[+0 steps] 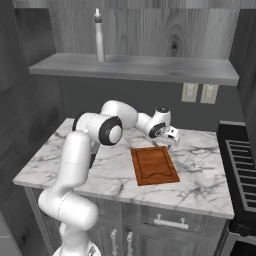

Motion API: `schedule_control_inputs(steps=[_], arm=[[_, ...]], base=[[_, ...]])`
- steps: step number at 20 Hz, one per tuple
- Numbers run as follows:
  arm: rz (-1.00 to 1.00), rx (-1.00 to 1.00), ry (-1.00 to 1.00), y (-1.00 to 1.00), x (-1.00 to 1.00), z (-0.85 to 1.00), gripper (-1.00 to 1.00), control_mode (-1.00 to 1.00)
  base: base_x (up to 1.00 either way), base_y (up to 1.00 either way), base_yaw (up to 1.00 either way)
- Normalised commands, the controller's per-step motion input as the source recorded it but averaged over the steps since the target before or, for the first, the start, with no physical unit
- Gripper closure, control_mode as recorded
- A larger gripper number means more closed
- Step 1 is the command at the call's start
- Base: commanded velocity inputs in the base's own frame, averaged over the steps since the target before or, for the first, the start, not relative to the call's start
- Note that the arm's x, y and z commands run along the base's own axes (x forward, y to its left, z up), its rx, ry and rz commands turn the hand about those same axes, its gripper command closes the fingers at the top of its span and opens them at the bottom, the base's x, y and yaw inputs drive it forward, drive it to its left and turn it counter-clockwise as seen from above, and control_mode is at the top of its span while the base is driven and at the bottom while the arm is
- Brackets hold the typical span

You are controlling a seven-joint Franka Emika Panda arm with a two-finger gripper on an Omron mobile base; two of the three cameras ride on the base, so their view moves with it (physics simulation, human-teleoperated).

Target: Move the cutting board and knife to the sink. Then move spray from the cabinet to the counter.

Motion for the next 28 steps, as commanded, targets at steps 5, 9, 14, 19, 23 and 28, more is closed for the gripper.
schedule_control_inputs(steps=[5, 9, 14, 19, 23, 28], arm=[[0.0, 0.0, 0.01, 0.0, -0.01, -0.13, -1.0, -1.0], [0.0, 0.0, 0.0, 0.0, -0.16, -0.19, -1.0, -1.0], [0.0, 0.0, 0.0, 0.0, -0.23, -0.17, -1.0, -1.0], [0.0, 0.0, 0.0, 0.0, -0.25, -0.15, -1.0, -1.0], [0.0, 0.0, 0.0, 0.0, -0.27, -0.14, -1.0, -1.0], [0.0, 0.0, 0.0, 0.0, -0.28, -0.13, -1.0, -1.0]], base=[[0.0, 0.0, 0.0], [0.0, 0.0, 0.0], [0.0, 0.0, 0.0], [0.0, 0.0, 0.0], [0.0, 0.0, 0.0], [0.0, 0.0, 0.0]])
